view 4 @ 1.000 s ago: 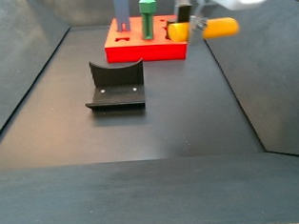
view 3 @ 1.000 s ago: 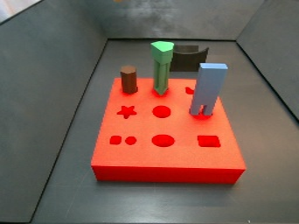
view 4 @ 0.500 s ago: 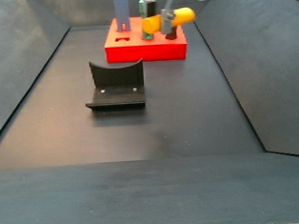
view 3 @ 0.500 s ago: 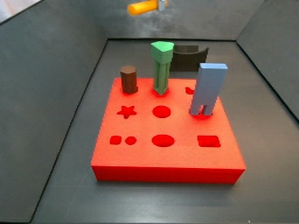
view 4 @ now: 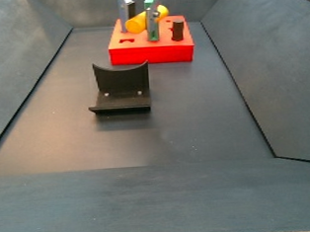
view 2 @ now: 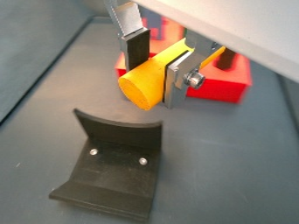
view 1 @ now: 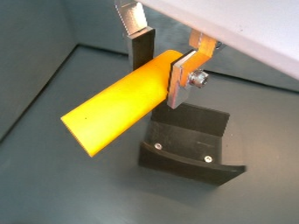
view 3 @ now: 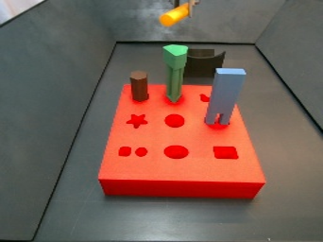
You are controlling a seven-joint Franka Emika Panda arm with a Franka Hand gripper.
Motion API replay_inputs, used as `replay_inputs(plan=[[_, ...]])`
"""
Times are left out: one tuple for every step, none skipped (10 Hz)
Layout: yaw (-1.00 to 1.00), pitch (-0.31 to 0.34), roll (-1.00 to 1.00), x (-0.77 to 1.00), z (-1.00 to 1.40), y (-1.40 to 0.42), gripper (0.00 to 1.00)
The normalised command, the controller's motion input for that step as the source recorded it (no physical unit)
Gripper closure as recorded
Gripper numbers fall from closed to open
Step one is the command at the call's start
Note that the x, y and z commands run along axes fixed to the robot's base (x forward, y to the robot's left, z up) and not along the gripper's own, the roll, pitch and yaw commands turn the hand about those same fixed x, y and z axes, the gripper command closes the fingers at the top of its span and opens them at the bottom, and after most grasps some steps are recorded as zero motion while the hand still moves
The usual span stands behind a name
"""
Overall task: Pick up the oval object. Move up. Place the oval object on the fixture. Regrasp the oval object. Move to above the board. Insert the oval object.
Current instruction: Place the oval object on the fixture.
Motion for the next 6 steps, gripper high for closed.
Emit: replay_inputs(plan=[[1.0,0.225,-0.11,1.0,-0.02,-0.13,1.0],[1.0,0.274,-0.13,0.93,-0.02,-0.08,1.0],[1.0,0.319,-0.16,0.86,-0.01,-0.04,1.0],[0.88,0.213,-1.0,0.56,0.32,0.9,1.0],[0.64,0.205,-1.0,0.43,0.29,0.86,1.0],[0.58,0.226,-1.0,0.36,0.21,0.78,1.0]])
